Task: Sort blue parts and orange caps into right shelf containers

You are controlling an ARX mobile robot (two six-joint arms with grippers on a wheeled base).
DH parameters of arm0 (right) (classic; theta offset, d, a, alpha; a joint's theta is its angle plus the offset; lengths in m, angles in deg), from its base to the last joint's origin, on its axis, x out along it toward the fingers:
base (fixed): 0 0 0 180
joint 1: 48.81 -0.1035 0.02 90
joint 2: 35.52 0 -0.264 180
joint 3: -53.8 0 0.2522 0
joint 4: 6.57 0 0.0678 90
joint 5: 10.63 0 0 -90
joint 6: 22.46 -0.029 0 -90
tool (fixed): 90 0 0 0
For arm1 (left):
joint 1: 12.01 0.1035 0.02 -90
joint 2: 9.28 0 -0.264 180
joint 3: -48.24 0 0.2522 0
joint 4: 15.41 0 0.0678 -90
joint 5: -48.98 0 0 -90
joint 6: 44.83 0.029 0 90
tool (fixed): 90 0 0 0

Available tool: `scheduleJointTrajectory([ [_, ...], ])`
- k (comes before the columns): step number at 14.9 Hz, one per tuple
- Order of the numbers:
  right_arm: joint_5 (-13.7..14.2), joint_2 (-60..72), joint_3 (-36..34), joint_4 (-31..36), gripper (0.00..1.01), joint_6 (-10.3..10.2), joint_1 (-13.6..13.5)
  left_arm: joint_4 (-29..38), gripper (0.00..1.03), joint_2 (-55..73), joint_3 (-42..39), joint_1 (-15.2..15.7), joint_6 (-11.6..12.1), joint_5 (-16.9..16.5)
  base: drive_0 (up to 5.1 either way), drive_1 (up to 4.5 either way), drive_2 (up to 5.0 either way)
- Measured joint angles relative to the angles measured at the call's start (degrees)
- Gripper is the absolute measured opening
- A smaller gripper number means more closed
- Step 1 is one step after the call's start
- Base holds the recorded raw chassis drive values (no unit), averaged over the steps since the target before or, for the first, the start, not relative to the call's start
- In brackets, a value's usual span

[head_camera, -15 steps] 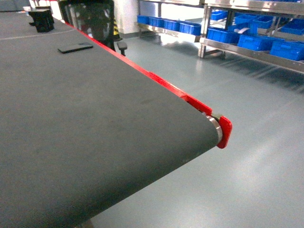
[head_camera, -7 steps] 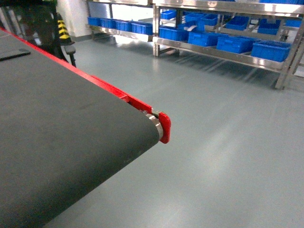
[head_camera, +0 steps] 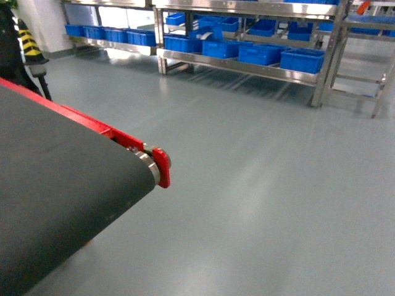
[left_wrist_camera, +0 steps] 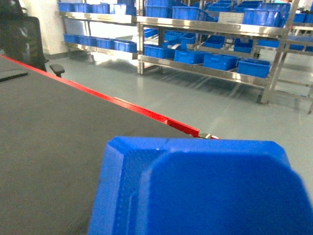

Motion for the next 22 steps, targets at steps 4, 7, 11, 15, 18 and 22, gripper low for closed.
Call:
scheduleJointTrajectory([
  [4,0.0,0.0,0.0,0.0,0.43,0.0,0.0,0.0,0.42,0.0,0.0,0.0,0.0,0.0,-1.9,-1.89,-1.9],
  [7,0.0,0.0,0.0,0.0,0.43,0.0,0.0,0.0,0.42,0.0,0.0,0.0,0.0,0.0,-1.9,-1.89,-1.9],
  [11,0.0,0.0,0.0,0.0,0.43,0.0,0.0,0.0,0.42,0.0,0.0,0.0,0.0,0.0,-1.9,-1.89,-1.9],
  [15,0.0,0.0,0.0,0.0,0.43,0.0,0.0,0.0,0.42,0.0,0.0,0.0,0.0,0.0,-1.9,-1.89,-1.9],
  [18,0.0,0.0,0.0,0.0,0.43,0.0,0.0,0.0,0.42,0.0,0.0,0.0,0.0,0.0,-1.6,-1.61,-1.6],
  [22,0.0,0.0,0.0,0.0,0.43,0.0,0.0,0.0,0.42,0.0,0.0,0.0,0.0,-0.1,-1.6,-1.61,-1.6],
])
